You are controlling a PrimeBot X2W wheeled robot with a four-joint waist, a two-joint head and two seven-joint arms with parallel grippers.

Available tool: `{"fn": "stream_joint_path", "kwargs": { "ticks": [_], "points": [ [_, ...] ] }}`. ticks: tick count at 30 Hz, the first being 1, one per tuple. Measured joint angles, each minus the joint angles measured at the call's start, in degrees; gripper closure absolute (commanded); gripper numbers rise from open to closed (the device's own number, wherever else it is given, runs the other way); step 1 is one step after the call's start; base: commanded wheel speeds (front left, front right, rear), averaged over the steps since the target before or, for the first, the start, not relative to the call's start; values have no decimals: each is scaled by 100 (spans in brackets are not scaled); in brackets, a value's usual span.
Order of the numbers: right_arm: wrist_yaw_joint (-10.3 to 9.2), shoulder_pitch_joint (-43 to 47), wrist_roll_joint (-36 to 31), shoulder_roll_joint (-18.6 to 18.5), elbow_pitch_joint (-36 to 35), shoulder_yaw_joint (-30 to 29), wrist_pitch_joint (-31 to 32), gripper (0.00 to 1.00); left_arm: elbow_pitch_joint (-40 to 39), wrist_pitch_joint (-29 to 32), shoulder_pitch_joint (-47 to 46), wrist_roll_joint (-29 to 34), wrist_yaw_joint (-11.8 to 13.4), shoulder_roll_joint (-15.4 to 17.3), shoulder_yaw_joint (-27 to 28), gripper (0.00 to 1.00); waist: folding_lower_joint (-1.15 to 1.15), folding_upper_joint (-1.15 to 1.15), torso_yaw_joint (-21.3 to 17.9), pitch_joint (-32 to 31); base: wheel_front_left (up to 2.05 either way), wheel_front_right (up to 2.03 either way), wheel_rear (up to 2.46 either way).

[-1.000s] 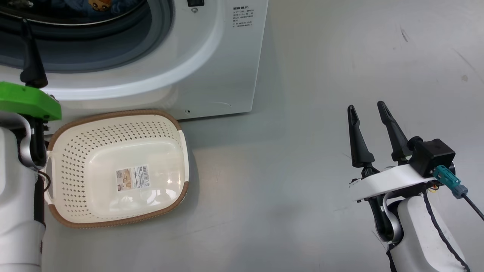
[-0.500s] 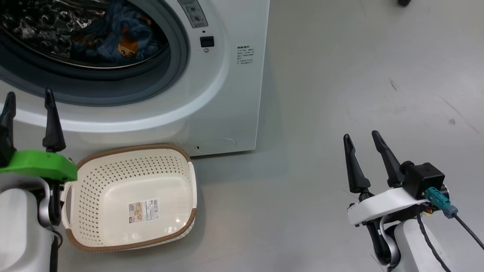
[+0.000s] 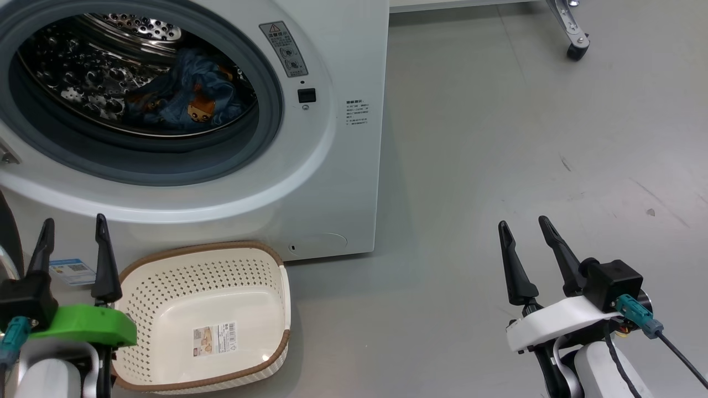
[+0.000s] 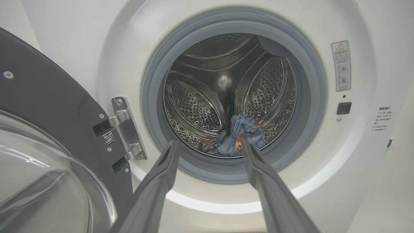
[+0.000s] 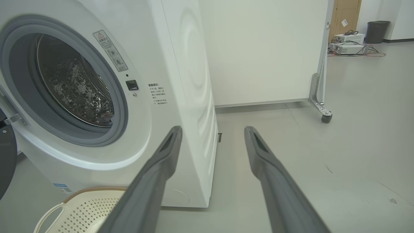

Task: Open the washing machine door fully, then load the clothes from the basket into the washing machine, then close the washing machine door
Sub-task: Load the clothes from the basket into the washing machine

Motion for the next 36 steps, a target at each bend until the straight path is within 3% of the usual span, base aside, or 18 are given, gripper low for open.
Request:
{"fn": "stream_joint_path", "kwargs": {
  "ticks": [9, 36],
  "points": [
    [1, 16, -41, -2, -69, -1, 0, 0, -456, 0, 861, 64, 136, -345, 47, 0, 0, 0, -11, -72, 0, 0, 0],
    [2, 38, -41, -1, -145, 0, 0, 0, -1120, 0, 1326, 224, 136, -448, 57, 0, 0, 0, -61, -40, 0, 0, 0]
  ]
}}
